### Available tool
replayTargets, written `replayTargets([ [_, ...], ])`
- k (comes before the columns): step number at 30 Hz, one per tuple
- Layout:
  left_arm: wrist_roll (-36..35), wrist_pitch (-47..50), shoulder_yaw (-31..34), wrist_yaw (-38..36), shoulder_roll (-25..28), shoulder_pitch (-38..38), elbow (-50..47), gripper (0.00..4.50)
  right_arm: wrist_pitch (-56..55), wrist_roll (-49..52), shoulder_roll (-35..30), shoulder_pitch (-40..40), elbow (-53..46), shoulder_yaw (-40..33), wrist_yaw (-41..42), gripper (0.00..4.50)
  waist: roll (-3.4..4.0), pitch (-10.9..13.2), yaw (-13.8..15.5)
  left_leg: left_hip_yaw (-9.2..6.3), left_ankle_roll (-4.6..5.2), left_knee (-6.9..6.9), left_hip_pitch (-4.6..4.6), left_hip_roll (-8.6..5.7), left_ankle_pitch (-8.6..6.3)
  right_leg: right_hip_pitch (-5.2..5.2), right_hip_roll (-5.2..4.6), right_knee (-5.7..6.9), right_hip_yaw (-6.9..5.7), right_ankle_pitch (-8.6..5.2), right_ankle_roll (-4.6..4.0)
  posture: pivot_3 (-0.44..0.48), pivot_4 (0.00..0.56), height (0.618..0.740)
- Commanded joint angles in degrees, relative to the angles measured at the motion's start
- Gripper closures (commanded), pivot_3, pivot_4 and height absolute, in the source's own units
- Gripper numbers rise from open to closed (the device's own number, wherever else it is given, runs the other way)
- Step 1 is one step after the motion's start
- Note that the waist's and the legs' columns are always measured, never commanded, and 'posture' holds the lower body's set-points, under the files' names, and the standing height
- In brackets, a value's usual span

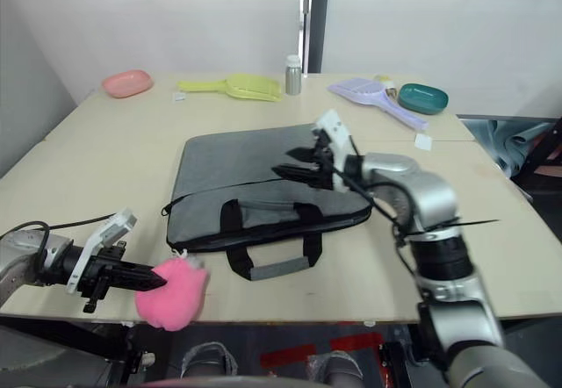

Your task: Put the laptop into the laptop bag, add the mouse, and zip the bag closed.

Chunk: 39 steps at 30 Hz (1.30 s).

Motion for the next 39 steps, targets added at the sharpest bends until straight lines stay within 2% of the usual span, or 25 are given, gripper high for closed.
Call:
replayTargets([
  [1,0.57,-0.27,1.21,-0.19,-0.35,1.03,-0.45,4.50,4.52,2.67,-6.59,1.43,-0.52,-5.91,0.27,0.20,0.00,0.00,0.35,0.00,0.00,-0.01,0.00,0.00,0.00,0.00,0.00,-0.01,0.00,0.00,0.00,0.000,0.150,0.740],
  [2,0.59,-0.32,1.31,-0.26,-0.40,1.31,-0.61,4.50,5.64,3.12,-8.03,1.93,0.22,-7.04,-0.08,0.01,0.00,0.00,0.48,0.00,0.01,-0.01,0.00,0.00,-0.01,0.00,0.00,-0.03,0.00,0.00,0.00,0.000,0.150,0.740],
  [5,0.89,-0.75,1.20,-0.75,-0.28,2.00,-0.80,4.50,9.53,3.44,-10.61,2.68,3.49,-9.95,-2.52,0.01,0.00,0.00,0.42,0.03,0.03,-0.03,0.02,0.01,-0.01,-0.01,0.02,-0.03,0.03,0.00,0.00,0.000,0.150,0.740],
  [9,1.11,-0.93,0.85,-0.93,-0.47,1.82,-0.93,4.50,17.66,4.86,-9.85,4.33,6.74,-13.36,-6.69,0.01,0.01,-0.01,0.59,0.06,0.07,-0.02,0.04,0.01,-0.03,-0.01,0.02,0.00,0.06,0.00,0.00,0.000,0.150,0.740],
  [14,1.57,-0.93,0.34,-1.44,-0.56,1.38,-1.21,4.50,20.09,5.31,-7.71,5.05,9.56,-14.77,-9.77,0.01,0.03,-0.01,0.61,0.08,0.06,-0.02,0.02,0.01,-0.03,-0.03,0.01,0.00,0.06,0.00,0.00,0.000,0.150,0.740],
  [20,1.20,-0.28,0.68,-1.66,-0.32,2.31,-2.40,4.50,17.54,4.70,-7.95,6.60,12.12,-13.55,-10.68,0.01,0.03,-0.01,0.87,0.08,0.07,-0.02,0.00,0.00,-0.03,-0.03,0.00,-0.02,0.05,-0.01,0.00,0.000,0.150,0.740],
  [23,1.06,0.09,0.95,-1.58,-0.23,2.59,-2.74,4.50,18.91,6.52,-7.80,7.23,10.85,-13.75,-10.10,0.82,0.04,0.00,0.90,0.08,0.07,-0.02,0.00,0.00,-0.03,-0.03,0.00,-0.02,0.05,-0.01,0.00,0.000,0.150,0.740],
  [29,1.10,0.15,1.26,-1.48,-0.23,3.06,-2.72,4.50,19.60,8.06,-8.42,7.65,10.49,-14.30,-10.20,2.96,0.04,-0.01,0.87,0.08,0.09,-0.02,0.01,0.00,-0.04,-0.03,0.00,-0.01,0.05,-0.01,0.00,0.000,0.150,0.740],
  [34,1.61,-0.15,1.41,-1.09,-0.43,1.91,-1.51,4.50,22.77,11.15,-8.97,9.23,7.13,-14.66,-9.29,4.49,0.05,0.00,0.93,0.08,0.10,-0.03,0.01,0.01,-0.05,-0.03,0.01,-0.03,0.05,-0.01,0.00,0.000,0.150,0.740],
  [39,1.77,0.06,1.63,-1.91,0.05,1.36,-0.88,4.50,27.56,15.08,-7.46,11.08,1.98,-16.29,-10.36,4.49,0.06,0.00,0.89,0.08,0.12,-0.02,0.02,0.01,-0.06,-0.04,0.01,0.00,0.06,-0.01,0.00,0.000,0.150,0.740],
])
